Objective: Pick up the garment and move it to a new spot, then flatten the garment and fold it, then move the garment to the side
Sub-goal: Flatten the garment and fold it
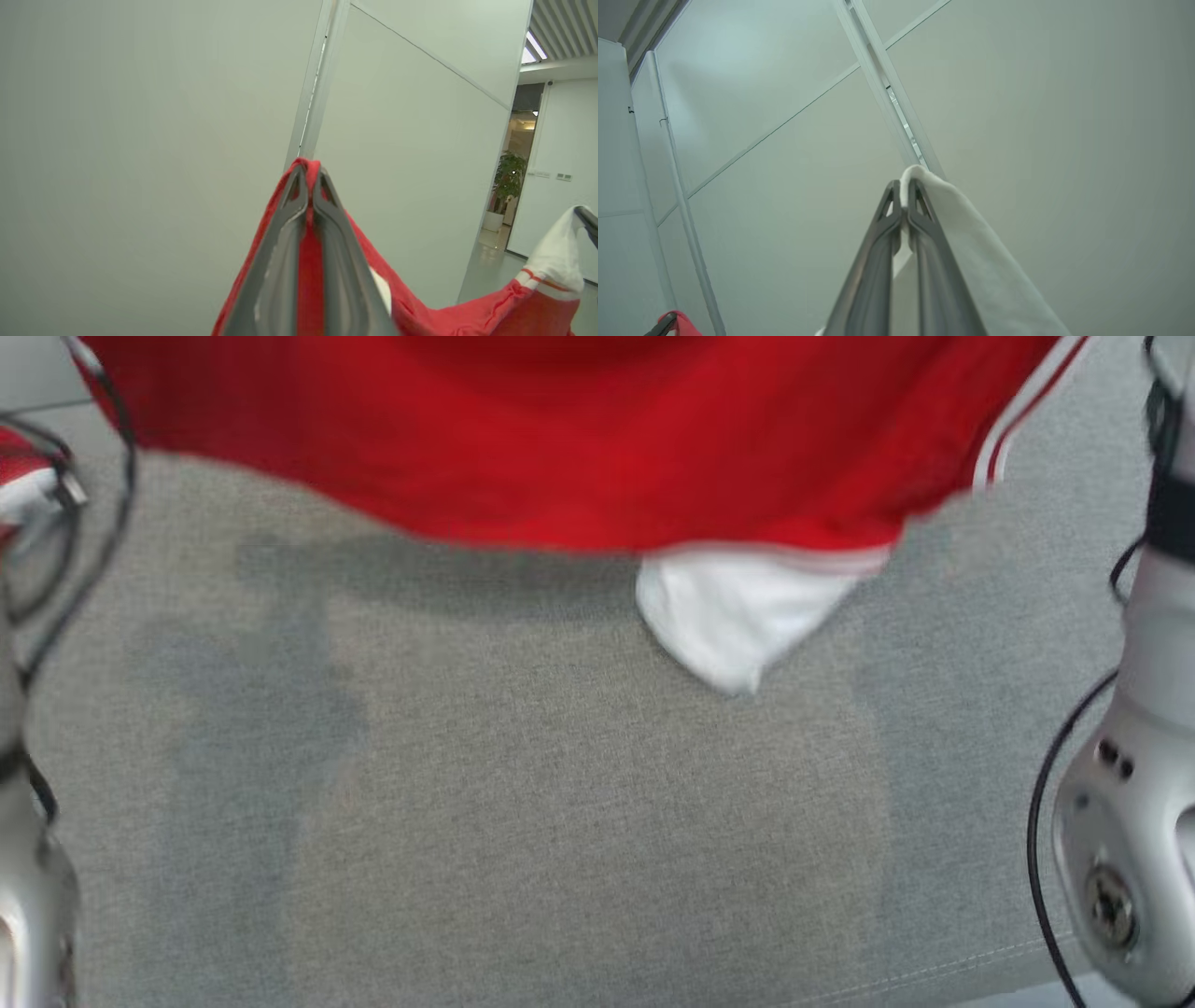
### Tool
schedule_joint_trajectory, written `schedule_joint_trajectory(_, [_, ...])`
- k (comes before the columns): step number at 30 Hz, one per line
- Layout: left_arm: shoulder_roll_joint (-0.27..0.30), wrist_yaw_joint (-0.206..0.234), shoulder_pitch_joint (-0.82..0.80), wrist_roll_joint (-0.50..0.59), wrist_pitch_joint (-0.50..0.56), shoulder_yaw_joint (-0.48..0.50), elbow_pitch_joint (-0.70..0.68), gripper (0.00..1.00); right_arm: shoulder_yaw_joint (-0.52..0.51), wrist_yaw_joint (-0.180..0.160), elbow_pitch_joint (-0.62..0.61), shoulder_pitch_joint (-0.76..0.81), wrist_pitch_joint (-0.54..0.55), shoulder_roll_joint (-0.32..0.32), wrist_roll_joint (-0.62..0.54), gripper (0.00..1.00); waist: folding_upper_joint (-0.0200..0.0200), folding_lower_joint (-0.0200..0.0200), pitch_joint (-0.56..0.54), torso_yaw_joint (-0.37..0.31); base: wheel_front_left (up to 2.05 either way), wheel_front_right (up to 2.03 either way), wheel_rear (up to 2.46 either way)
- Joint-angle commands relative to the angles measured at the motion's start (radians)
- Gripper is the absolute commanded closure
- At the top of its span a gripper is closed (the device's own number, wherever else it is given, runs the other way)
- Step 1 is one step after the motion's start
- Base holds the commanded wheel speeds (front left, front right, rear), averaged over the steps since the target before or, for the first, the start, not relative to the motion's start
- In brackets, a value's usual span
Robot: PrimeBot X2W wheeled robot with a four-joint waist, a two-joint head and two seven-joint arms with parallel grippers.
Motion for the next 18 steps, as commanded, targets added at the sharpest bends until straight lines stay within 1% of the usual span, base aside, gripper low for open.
schedule_joint_trajectory(1, [0.017, -0.022, -0.103, 0.037, -0.032, -0.001, 0.07, 1.0, 0.002, 0.0, 0.07, -0.088, -0.046, -0.002, -0.009, 1.0, 0.0, 0.0, 0.129, -0.023, 0.0, 0.0, 0.0])
schedule_joint_trajectory(3, [0.006, -0.046, -0.222, 0.06, -0.084, -0.006, 0.19, 1.0, 0.027, 0.0, 0.184, -0.197, -0.118, 0.002, -0.016, 1.0, 0.0, 0.0, 0.149, -0.037, 0.0, 0.0, 0.0])
schedule_joint_trajectory(5, [0.017, -0.069, -0.321, 0.092, -0.142, -0.013, 0.284, 1.0, 0.057, 0.0, 0.272, -0.285, -0.177, -0.002, 0.005, 1.0, 0.0, 0.0, 0.179, -0.053, 0.0, 0.0, 0.0])
schedule_joint_trajectory(8, [0.035, -0.096, -0.413, 0.115, -0.207, -0.034, 0.387, 1.0, 0.12, 0.0, 0.357, -0.353, -0.234, -0.001, 0.046, 1.0, 0.0, 0.0, 0.251, -0.073, 0.0, 0.0, 0.0])
schedule_joint_trajectory(12, [0.054, -0.113, -0.425, 0.095, -0.291, -0.051, 0.497, 1.0, 0.212, 0.0, 0.414, -0.324, -0.286, -0.001, 0.089, 1.0, 0.0, 0.0, 0.336, -0.083, 0.0, 0.0, 0.0])
schedule_joint_trajectory(15, [0.07, -0.118, -0.377, 0.071, -0.338, -0.066, 0.57, 1.0, 0.285, 0.0, 0.429, -0.256, -0.31, -0.001, 0.113, 1.0, 0.0, 0.0, 0.383, -0.08, 0.0, 0.0, 0.0])
schedule_joint_trajectory(18, [0.081, -0.119, -0.319, 0.022, -0.373, -0.093, 0.595, 1.0, 0.341, 0.0, 0.423, -0.18, -0.329, -0.001, 0.137, 1.0, 0.0, 0.0, 0.407, -0.071, 0.0, 0.0, 0.0])
